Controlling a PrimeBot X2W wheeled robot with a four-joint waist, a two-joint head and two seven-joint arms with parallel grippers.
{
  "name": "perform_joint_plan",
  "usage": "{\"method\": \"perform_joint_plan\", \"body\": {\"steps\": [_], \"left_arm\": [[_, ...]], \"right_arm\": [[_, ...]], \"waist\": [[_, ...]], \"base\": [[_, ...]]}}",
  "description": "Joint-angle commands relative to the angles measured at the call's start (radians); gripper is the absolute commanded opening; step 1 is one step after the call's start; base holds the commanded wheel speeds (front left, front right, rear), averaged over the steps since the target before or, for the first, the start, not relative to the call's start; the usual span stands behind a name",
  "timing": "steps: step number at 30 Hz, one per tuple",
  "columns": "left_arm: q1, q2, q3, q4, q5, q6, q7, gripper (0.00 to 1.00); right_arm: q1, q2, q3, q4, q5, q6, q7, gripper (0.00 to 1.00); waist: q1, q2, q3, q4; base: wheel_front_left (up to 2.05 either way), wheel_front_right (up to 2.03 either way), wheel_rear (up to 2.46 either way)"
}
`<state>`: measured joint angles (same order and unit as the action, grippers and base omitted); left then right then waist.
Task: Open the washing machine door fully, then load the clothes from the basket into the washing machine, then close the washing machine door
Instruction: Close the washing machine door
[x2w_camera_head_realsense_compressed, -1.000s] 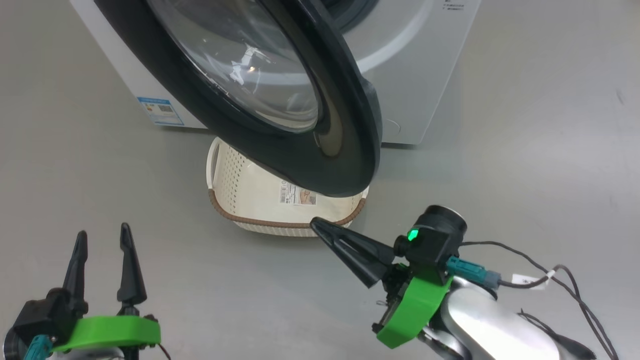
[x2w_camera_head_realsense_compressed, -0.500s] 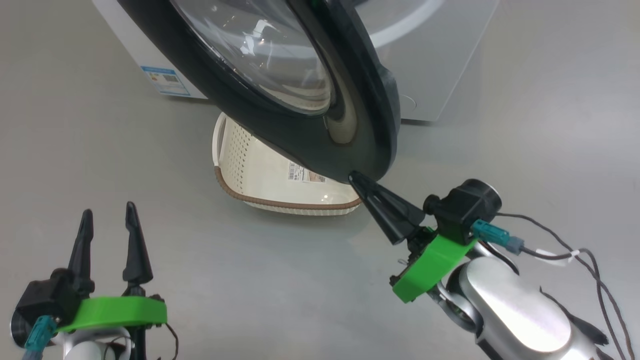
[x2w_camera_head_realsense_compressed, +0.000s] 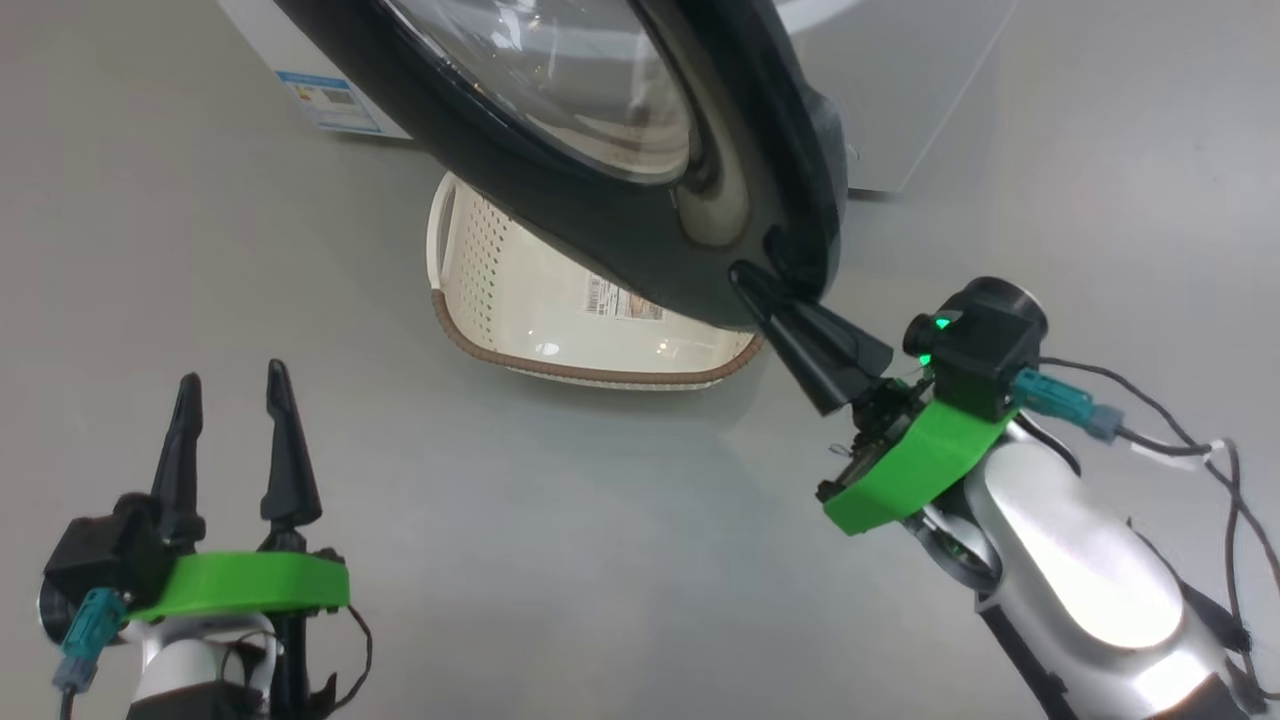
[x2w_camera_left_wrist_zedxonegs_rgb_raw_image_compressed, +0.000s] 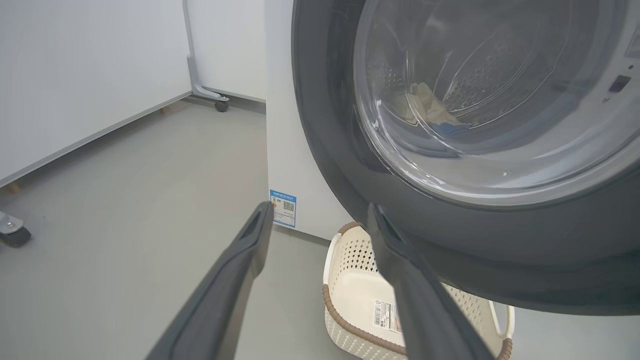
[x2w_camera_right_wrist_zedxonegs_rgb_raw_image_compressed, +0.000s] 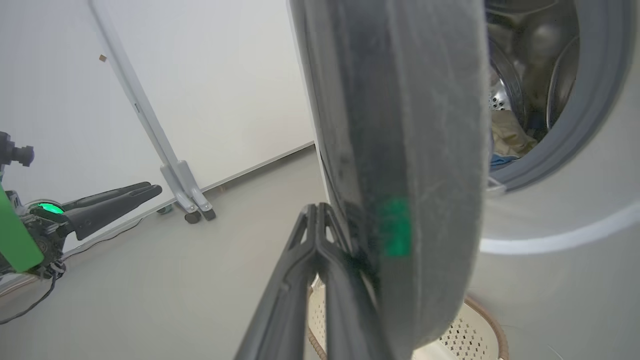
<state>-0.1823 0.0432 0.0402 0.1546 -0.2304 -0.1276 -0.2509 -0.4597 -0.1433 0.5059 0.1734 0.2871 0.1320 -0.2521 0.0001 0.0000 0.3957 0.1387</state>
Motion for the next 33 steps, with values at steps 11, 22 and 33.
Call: {"method": "perform_joint_plan", "body": {"steps": [11, 22, 33], "left_arm": [[-0.065, 0.021, -0.007, -0.043, 0.002, -0.003, -0.011, 1.00], [-0.098, 0.020, -0.029, -0.055, 0.003, -0.003, -0.011, 1.00], [-0.127, 0.016, -0.056, -0.072, 0.006, -0.003, -0.011, 1.00]], "right_arm": [[-0.091, 0.033, -0.152, -0.016, -0.015, -0.001, -0.010, 0.00], [-0.238, 0.023, -0.220, 0.069, -0.019, -0.001, -0.010, 0.00], [-0.361, 0.021, -0.313, 0.160, -0.033, -0.001, -0.010, 0.00]], "waist": [[-0.0001, 0.0000, 0.047, 0.009], [-0.0001, 0.0000, 0.096, 0.029], [-0.0001, 0.0000, 0.142, 0.051]], "base": [[0.00, 0.00, 0.00], [0.00, 0.00, 0.00], [0.00, 0.00, 0.00]]}}
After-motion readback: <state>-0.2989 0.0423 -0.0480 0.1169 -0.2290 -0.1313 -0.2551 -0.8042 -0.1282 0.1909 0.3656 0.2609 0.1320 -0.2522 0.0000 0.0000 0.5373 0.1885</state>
